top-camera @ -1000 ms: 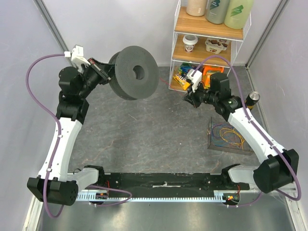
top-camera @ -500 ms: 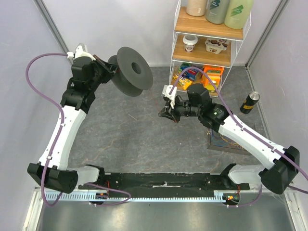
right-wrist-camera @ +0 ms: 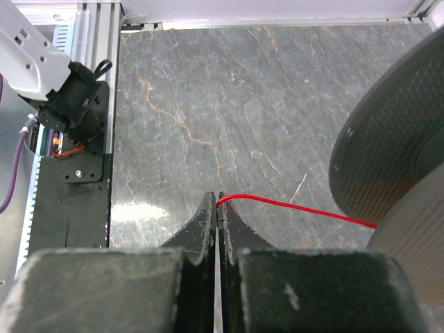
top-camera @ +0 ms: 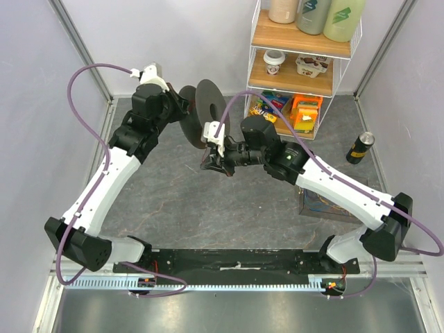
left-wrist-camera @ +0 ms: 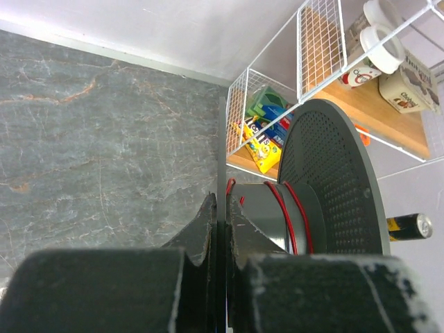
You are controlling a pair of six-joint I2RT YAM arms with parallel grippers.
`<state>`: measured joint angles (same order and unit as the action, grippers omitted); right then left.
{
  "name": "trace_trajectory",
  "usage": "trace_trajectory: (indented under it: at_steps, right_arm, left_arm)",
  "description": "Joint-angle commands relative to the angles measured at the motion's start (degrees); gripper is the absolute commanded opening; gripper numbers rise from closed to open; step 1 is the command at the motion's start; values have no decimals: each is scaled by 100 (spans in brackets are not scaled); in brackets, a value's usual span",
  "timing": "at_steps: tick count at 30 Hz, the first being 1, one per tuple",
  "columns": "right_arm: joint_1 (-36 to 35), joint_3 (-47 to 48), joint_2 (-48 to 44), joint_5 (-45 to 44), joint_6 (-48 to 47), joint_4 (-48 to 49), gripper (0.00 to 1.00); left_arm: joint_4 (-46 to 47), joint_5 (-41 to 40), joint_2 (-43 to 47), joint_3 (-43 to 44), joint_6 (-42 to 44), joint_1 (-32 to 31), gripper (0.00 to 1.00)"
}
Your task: Wrap the cables
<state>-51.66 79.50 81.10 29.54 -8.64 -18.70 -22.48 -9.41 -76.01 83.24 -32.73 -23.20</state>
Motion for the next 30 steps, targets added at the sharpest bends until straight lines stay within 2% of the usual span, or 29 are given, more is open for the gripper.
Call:
trace_trajectory:
  at_steps: [1, 9, 14, 21, 30]
  right_arm:
    - [-116, 732, 221, -9, 187, 77, 0]
    - [-90, 1436, 407, -475, 741, 138, 0]
    - [24, 1445, 293, -633, 786, 60, 0]
    - [279, 1699, 248, -642, -74, -598, 0]
    - [279, 1771, -41, -1213, -1964, -1188, 0]
  left_arm:
    - [991, -334, 121, -140, 661, -149, 2]
    - [1280, -27, 516, -949, 1724, -299, 2]
    - [2001, 789, 1052, -1748, 2568, -308, 2]
    - [2222, 2223, 1554, -2417, 3930, -317, 2]
    - [1861, 3032, 1712, -2558, 5302, -343, 2]
